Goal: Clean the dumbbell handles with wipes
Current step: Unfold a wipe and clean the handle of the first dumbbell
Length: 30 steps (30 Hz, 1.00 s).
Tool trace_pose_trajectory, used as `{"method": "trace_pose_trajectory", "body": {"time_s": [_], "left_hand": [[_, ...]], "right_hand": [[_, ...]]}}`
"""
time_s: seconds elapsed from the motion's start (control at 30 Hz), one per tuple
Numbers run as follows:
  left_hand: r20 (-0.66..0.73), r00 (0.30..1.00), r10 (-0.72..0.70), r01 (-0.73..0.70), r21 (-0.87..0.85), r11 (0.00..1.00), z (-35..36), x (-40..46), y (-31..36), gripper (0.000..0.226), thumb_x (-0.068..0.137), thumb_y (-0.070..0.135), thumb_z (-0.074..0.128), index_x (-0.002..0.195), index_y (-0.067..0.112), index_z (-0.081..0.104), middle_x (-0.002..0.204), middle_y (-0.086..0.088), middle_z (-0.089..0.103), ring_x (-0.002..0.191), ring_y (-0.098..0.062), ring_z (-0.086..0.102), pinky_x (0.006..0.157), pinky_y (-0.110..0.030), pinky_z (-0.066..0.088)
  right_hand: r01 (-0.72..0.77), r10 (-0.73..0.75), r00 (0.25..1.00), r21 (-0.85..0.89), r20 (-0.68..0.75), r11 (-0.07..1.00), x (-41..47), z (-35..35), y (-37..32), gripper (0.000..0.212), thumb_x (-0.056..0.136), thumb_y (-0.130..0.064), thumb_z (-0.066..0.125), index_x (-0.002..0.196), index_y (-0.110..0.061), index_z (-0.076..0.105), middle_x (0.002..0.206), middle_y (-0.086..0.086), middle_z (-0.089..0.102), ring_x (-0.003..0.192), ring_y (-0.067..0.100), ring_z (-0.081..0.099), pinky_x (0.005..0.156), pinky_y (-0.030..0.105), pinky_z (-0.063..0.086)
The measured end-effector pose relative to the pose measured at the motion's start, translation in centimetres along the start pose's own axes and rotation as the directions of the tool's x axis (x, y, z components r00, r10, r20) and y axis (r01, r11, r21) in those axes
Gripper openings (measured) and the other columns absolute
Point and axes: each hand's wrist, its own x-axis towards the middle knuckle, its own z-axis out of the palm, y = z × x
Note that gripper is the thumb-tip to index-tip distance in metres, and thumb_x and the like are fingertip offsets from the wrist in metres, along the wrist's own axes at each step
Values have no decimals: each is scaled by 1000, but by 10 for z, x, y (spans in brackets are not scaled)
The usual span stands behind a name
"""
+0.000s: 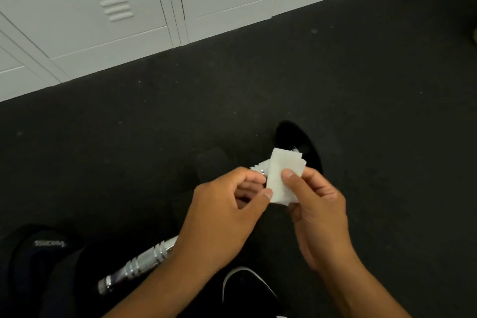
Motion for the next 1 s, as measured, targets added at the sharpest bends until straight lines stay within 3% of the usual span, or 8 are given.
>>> {"method": "trace_pose_trajectory", "body": {"time_s": [0.03,0.1,0.17,0.2,0.4,0.57,0.77,1.0], "left_hand": [[-25,992,126,-118,219,969,-3,4,-3,26,89,38,66,115,35,68,108,21,68,99,8,64,83,-6,49],[40,957,287,-262,539,801,-8,12,-13,41,88,35,63,127,23,65,127,8,64,117,-5,61,99,-18,46],[103,966,239,-238,721,651,-8,17,-22,54,86,37,62,135,15,61,142,-7,58,134,-23,54,106,-36,43],[113,976,187,-205,764,612,-7,18,-24,58,86,39,62,137,13,59,147,-11,55,138,-27,50,107,-41,43],[97,989,115,-147,785,602,-9,11,-34,71,86,45,59,144,5,48,150,-15,50,139,-31,48,108,-45,44],[120,993,6,-95,759,644,-7,11,-25,78,102,55,34,157,24,-11,168,5,-13,151,-9,-16,118,-24,-1],[78,997,3,-62,772,632,-4,13,-18,78,102,53,39,159,25,-6,169,6,-10,154,-11,-9,113,-22,-2],[80,997,9,-64,720,691,4,10,-36,76,101,50,35,151,20,-13,169,-2,-8,152,-14,-11,122,-30,5]], "right_hand": [[120,-138,988,-219,-66,968,7,-7,0,16,93,-13,67,104,-22,76,95,-2,78,89,13,74,74,27,61],[361,-476,879,-654,1,664,19,-22,6,18,92,-13,71,104,-27,74,87,-8,71,83,8,68,68,15,54],[456,-616,772,-811,155,367,34,-33,19,19,87,-11,74,104,-20,73,88,-10,62,75,8,61,66,10,48],[460,-631,752,-837,189,297,40,-37,26,20,85,-10,75,104,-18,72,89,-9,59,72,7,58,65,10,46],[439,-685,694,-884,222,158,70,-42,56,31,85,1,75,114,-9,71,104,4,59,82,10,59,68,10,48],[488,-681,645,-873,345,20,78,-41,69,32,86,1,74,118,-5,73,121,10,69,108,18,64,95,25,54],[546,-616,652,-837,442,-22,78,-46,88,35,90,-5,69,125,-7,70,129,8,69,124,19,61,107,36,51],[505,-440,738,-851,512,-143,70,-45,95,69,88,3,62,152,-7,40,160,10,39,152,24,30,120,40,33]]}}
